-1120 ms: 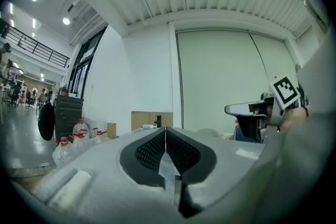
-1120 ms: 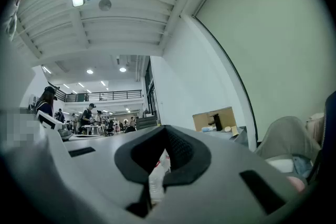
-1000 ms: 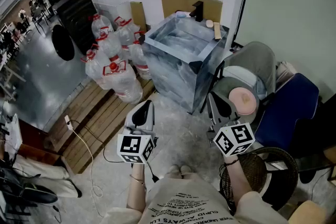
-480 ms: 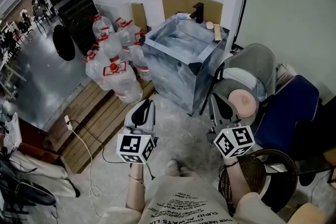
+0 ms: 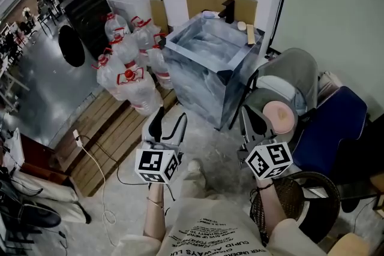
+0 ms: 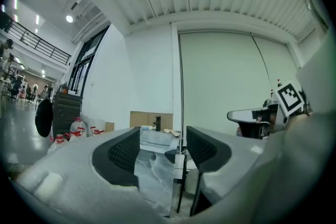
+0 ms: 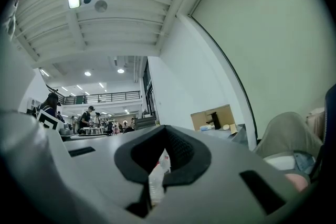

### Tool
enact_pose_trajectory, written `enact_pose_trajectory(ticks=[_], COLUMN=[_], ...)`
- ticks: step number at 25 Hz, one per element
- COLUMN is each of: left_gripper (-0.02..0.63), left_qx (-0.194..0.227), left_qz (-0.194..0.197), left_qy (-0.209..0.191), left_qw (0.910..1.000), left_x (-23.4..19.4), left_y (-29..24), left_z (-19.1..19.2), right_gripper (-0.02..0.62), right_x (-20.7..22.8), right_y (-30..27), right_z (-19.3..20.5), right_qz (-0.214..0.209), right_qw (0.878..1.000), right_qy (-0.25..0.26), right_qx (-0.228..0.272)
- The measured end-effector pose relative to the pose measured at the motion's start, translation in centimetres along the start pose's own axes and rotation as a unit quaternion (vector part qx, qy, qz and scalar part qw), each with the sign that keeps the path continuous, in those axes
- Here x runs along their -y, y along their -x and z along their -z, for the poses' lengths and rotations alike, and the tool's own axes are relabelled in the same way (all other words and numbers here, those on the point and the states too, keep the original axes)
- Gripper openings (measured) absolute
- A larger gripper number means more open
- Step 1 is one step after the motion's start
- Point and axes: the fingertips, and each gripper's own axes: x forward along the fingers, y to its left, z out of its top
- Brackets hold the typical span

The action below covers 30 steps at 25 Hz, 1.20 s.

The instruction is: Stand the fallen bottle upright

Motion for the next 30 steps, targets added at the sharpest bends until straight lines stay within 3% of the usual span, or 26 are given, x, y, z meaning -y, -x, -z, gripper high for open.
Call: enact_pose_trajectory(ticks=[3,12,23,30], left_gripper=[0.288,0.293,0.293,0.293], left_qx=[-0.005,-0.014,-0.019,-0.02], left_qz=[0.001,0.01,0.054,0.083], left_qy=[0.001,0.011,0.009,0.008], left_qw=[1.0,0.9998,0.9983,0.9963], left_x=[-0.9,-6.2,-14.3,-16.8], left_y=[-1.2,-8.3,-19.2,-23.7], left_z=[0.7,2.2,2.4,2.6], right_gripper=[0.005,0.005,0.005,0.005], right_x=[0.4,3.0,4.8,5.8], right_y=[-1.4,-9.0,-21.0,-25.1], right_z=[0.7,2.7,2.7,3.5], right_qz=[-0.002,0.013,0.037,0.061], right_qw=[1.0,1.0,0.999,0.998], right_qy=[0.0,-0.007,0.011,0.02], right_qx=[-0.006,-0.02,0.002,0.0])
